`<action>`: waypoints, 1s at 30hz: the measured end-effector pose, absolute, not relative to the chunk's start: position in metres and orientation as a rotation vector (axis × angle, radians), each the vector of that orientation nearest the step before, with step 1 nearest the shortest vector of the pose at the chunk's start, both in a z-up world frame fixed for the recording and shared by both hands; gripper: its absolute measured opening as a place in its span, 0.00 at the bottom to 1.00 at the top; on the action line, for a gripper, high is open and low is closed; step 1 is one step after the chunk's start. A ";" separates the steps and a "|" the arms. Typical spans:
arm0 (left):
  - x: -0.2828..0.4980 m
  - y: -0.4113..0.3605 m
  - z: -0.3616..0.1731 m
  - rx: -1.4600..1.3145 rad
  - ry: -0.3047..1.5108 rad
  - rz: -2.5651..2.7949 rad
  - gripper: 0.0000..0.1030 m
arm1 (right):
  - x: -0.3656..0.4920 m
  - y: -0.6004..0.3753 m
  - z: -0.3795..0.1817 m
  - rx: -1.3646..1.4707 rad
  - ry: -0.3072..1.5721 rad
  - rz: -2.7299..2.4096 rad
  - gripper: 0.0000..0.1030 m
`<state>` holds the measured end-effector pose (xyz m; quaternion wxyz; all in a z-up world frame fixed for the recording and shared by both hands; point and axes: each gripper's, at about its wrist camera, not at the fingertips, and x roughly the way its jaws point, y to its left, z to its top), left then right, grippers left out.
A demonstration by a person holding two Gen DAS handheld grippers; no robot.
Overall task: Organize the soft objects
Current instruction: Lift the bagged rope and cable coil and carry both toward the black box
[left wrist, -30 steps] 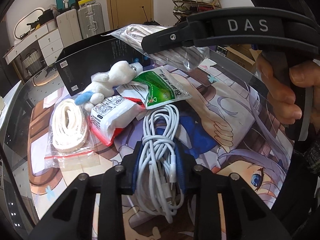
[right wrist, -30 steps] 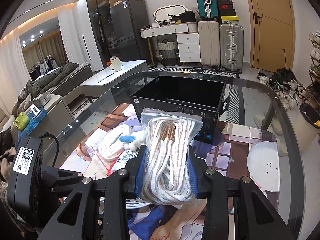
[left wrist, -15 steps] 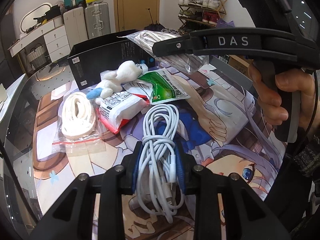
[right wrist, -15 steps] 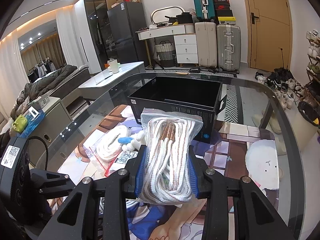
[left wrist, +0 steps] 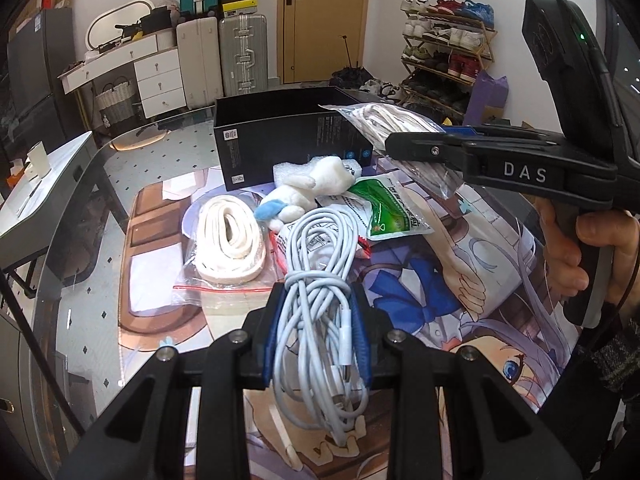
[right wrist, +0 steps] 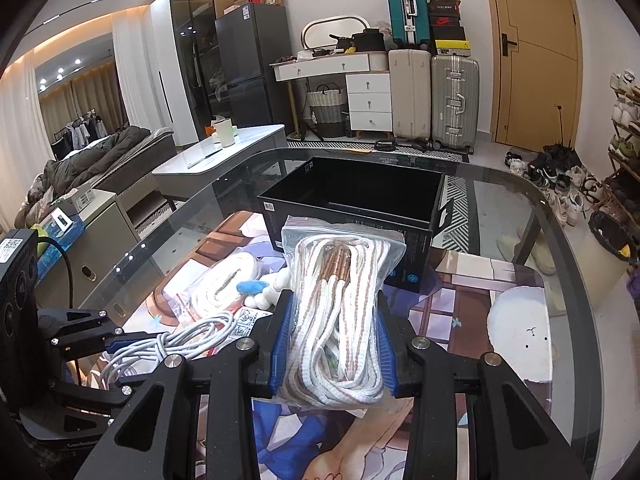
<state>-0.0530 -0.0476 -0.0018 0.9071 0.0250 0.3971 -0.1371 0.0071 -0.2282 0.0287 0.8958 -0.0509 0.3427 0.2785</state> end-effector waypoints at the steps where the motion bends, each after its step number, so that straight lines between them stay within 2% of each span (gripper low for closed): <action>1: -0.053 -0.047 -0.001 0.051 0.815 -0.280 0.27 | 0.007 -0.228 0.029 -0.106 0.710 0.576 0.36; 30: -0.031 -0.024 0.030 0.015 0.725 -0.169 0.27 | 0.003 -0.228 0.062 -0.077 0.657 0.548 0.36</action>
